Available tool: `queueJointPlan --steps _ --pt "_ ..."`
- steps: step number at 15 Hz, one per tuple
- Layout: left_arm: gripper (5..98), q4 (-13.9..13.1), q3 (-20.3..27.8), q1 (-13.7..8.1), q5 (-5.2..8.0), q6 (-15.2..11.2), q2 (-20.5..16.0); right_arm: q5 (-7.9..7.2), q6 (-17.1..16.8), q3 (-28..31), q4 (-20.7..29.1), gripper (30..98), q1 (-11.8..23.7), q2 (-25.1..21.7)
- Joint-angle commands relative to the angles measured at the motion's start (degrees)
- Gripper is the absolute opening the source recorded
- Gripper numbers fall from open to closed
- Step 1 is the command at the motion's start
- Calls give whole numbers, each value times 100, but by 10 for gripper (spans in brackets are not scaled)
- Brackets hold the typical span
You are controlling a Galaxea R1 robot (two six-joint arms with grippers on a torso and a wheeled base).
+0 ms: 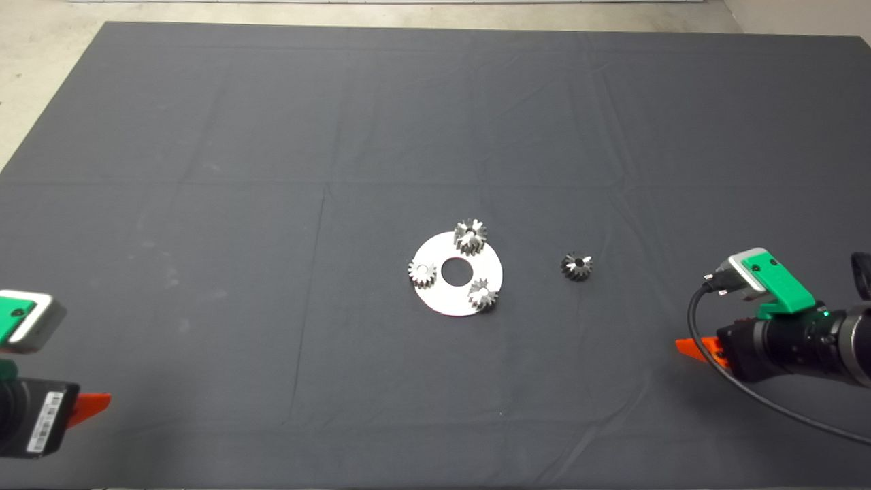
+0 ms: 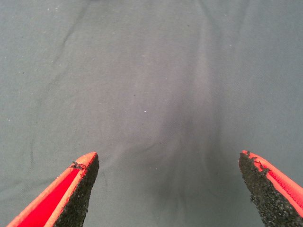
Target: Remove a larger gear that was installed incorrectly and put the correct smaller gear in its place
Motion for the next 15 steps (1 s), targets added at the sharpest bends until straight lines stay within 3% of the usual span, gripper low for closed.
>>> queueJointPlan --steps 1,3,4,5,7,8,9,11,13,15 --pt "597 -57 86 0 55 1 -46 -475 445 -314 1389 782 58 151" --pt "597 -48 77 0 64 51 -3 -493 224 -1140 2520 782 104 850" --pt "597 -48 77 0 55 54 -3 -493 113 -1167 2821 782 205 834" --pt "597 -49 77 -1 55 45 24 -475 89 -987 2978 782 577 824" --pt "597 -57 86 -8 46 58 123 -440 350 -651 3035 782 1454 900" --pt "597 -57 86 -8 46 62 199 -457 505 -826 3079 782 1782 1070" --pt "597 -112 86 -8 46 13 208 -466 500 -1454 3354 782 2093 1409" --pt "597 -540 77 -17 46 -7 217 -457 376 -2071 4107 782 2483 2036" --pt "597 -997 60 -17 29 -34 266 -400 320 -2158 4104 782 2800 2396" --pt "597 -1427 24 -17 62 -146 114 -282 117 -3017 4151 782 2776 2929"
